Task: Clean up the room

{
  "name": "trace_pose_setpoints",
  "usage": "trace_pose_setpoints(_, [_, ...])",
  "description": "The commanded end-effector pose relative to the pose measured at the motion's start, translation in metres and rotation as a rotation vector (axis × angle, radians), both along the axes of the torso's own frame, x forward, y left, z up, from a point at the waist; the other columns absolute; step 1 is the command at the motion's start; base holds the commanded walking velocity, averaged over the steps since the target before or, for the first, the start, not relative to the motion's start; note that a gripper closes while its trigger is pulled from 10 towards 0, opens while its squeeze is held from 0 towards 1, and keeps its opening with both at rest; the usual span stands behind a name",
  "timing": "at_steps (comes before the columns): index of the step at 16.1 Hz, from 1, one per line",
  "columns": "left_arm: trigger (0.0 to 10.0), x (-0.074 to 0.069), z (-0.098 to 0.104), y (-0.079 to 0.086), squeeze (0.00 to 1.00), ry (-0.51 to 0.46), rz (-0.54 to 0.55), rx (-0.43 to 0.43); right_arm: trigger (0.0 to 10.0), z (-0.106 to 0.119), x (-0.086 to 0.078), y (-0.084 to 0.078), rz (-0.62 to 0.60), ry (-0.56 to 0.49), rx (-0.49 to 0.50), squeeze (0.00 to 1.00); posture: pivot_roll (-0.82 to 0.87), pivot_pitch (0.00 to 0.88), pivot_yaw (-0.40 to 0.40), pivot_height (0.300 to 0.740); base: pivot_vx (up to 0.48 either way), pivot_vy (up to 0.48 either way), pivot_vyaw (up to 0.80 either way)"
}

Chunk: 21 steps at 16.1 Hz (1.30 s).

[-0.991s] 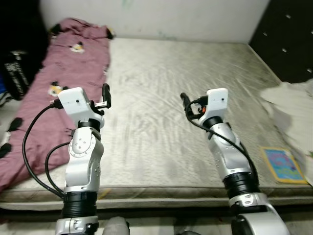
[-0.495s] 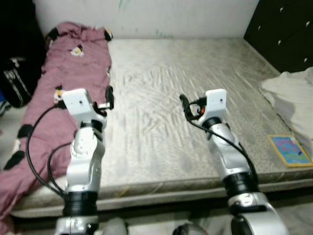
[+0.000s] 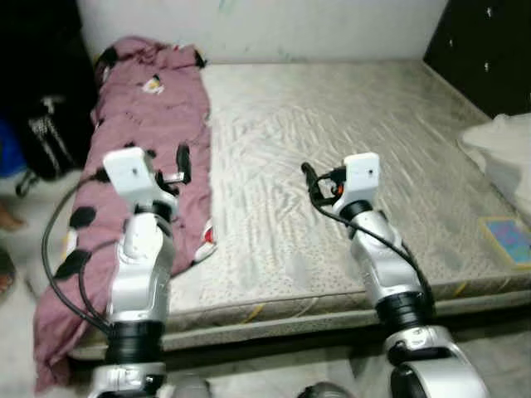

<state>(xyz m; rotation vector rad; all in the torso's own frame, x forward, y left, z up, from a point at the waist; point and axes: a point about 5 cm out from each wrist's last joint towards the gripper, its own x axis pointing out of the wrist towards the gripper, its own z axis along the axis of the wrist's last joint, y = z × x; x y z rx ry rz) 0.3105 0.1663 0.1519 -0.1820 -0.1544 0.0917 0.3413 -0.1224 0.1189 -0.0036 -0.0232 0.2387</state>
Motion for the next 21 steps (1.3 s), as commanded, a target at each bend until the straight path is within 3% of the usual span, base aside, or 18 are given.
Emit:
trace_pose_setpoints(1, [10.0, 0.000, 0.001, 0.005, 0.00, -0.002, 0.020, 0.007, 10.0, 0.008, 0.003, 0.007, 0.020, -0.029, 0.006, 0.00, 0.06, 0.000, -0.050, 0.740, 0.000, 0.480, 0.00])
trace_pose_setpoints(7, [10.0, -0.006, -0.007, 0.002, 0.00, 0.023, 0.011, -0.002, 10.0, 0.006, 0.000, 0.006, 0.019, -0.016, 0.006, 0.00, 0.05, 0.000, -0.059, 0.740, 0.000, 0.480, 0.00])
trace_pose_setpoints(11, [10.0, -0.015, -0.014, 0.000, 0.00, 0.052, -0.001, -0.004, 10.0, 0.003, -0.009, -0.001, 0.003, 0.000, 0.008, 0.00, 0.04, 0.000, -0.058, 0.740, 0.000, 0.480, 0.00])
trace_pose_setpoints(19, [10.0, -0.021, -0.017, -0.006, 0.00, 0.076, -0.025, -0.008, 10.0, -0.006, -0.022, -0.008, -0.016, 0.051, 0.006, 0.00, 0.03, 0.007, -0.060, 0.740, 0.000, 0.480, 0.00])
trace_pose_setpoints(21, [10.0, -0.024, -0.016, -0.006, 0.00, 0.063, -0.025, 0.007, 10.0, -0.008, -0.024, -0.009, -0.015, 0.064, -0.003, 0.00, 0.03, 0.020, -0.065, 0.740, 0.000, 0.000, 0.00])
